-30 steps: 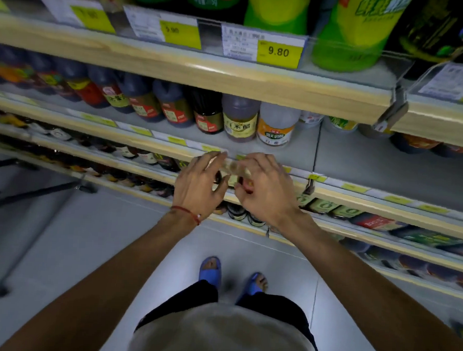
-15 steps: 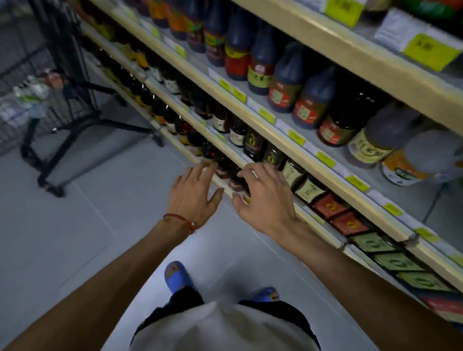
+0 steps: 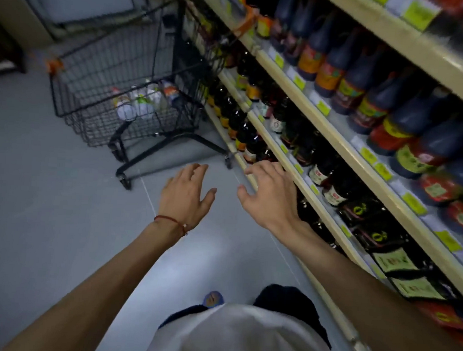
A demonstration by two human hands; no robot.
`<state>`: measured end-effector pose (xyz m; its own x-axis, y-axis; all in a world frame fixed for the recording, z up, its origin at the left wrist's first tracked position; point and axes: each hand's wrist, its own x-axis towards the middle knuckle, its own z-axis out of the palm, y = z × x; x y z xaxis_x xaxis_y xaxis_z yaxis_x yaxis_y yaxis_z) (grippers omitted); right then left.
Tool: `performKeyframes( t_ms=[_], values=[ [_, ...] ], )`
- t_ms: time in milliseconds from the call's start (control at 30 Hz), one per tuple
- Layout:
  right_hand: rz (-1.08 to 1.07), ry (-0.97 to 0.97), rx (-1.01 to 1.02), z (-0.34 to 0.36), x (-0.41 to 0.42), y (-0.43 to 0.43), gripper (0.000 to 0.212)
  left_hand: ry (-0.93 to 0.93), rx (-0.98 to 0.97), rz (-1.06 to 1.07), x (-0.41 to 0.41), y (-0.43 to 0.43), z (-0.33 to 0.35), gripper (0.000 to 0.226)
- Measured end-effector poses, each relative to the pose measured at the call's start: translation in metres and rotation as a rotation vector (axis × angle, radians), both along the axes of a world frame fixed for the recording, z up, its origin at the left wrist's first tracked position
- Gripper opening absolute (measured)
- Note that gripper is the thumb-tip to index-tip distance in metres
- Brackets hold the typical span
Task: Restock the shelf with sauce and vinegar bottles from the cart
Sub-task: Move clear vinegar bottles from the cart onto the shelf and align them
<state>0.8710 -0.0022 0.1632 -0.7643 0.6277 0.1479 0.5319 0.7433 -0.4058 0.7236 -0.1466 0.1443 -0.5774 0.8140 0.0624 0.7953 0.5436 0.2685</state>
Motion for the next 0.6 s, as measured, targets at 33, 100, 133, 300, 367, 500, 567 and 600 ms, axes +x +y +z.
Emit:
performKeyframes(
  t_ms=[33, 100, 133, 300, 367, 500, 567, 600],
  values=[
    [0.018, 0.007, 0.006, 0.003, -0.019, 0.001, 0.041, 0.004, 0.003, 0.020, -0.016, -0.002, 0.003, 0.055],
    [0.049, 0.018, 0.006, 0.009, -0.054, 0.005, 0.041, 0.007, 0.009, 0.060, -0.044, -0.005, 0.007, 0.053],
    [0.065, 0.023, 0.004, 0.011, -0.071, 0.007, 0.041, 0.011, 0.014, 0.083, -0.058, -0.006, 0.009, 0.053],
    [0.158, 0.090, 0.028, 0.013, -0.158, 0.026, 0.041, 0.067, 0.056, 0.178, -0.132, 0.001, 0.016, 0.054],
    [0.184, 0.103, 0.034, 0.013, -0.197, 0.036, 0.041, 0.104, 0.048, 0.205, -0.164, 0.008, 0.019, 0.053],
    [0.241, 0.119, 0.071, 0.012, -0.276, 0.065, 0.042, 0.154, -0.005, 0.242, -0.233, 0.030, 0.022, 0.052],
    [0.276, 0.119, 0.100, 0.011, -0.316, 0.082, 0.041, 0.164, -0.040, 0.247, -0.267, 0.043, 0.024, 0.054],
    [0.288, 0.118, 0.107, 0.011, -0.336, 0.091, 0.041, 0.167, -0.057, 0.247, -0.284, 0.050, 0.025, 0.055]
  ],
)
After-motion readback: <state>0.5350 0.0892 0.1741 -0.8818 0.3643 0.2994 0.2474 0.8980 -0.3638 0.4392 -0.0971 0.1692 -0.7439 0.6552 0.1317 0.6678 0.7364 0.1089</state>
